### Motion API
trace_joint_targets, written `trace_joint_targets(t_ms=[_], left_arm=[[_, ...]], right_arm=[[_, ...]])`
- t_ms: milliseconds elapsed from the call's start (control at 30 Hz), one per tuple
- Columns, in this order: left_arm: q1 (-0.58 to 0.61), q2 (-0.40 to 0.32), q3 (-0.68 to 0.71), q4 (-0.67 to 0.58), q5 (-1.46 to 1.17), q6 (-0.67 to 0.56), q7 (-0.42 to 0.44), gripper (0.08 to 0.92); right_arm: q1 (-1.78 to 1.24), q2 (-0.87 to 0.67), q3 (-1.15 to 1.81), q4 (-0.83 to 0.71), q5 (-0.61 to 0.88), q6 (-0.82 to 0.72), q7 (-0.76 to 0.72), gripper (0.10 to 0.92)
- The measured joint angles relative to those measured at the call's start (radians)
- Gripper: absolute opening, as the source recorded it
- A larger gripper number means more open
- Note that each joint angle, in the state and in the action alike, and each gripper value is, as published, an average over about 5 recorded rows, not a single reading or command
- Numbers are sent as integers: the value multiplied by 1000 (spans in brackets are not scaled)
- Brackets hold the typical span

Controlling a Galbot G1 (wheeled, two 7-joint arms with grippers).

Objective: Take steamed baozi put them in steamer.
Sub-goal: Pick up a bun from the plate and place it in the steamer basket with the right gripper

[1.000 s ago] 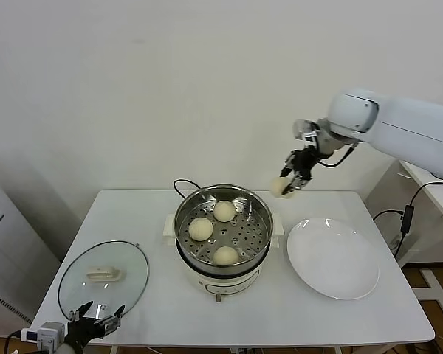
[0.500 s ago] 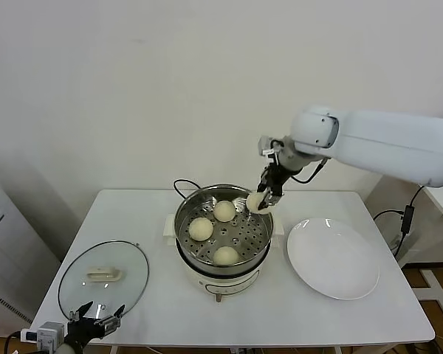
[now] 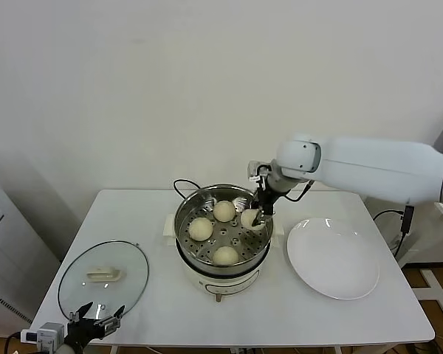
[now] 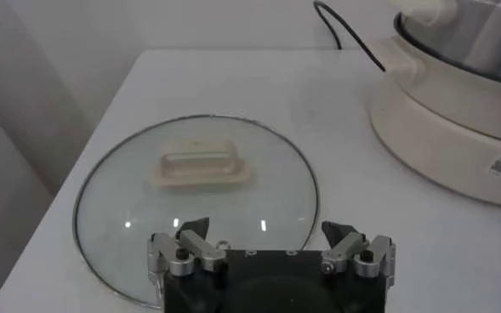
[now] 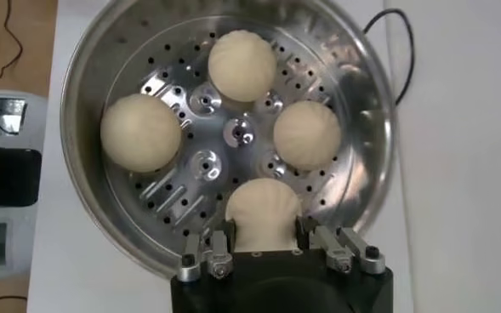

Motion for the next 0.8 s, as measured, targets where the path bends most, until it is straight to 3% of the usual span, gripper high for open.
trace_joint_targets(t_ms=[300,633,800], left_arm=[[-2,0,2,5,0,-1,1,823],[-3,-3,7,6,0,-1,1,823],[-5,-7,7,6,0,1,0,823]], right_arm=[[-56,5,18,-3,-11,-10,31,485],[-71,-4,47,-13,4,-14,34,761],[-67,-24,82,-18,29,-11,22,819]])
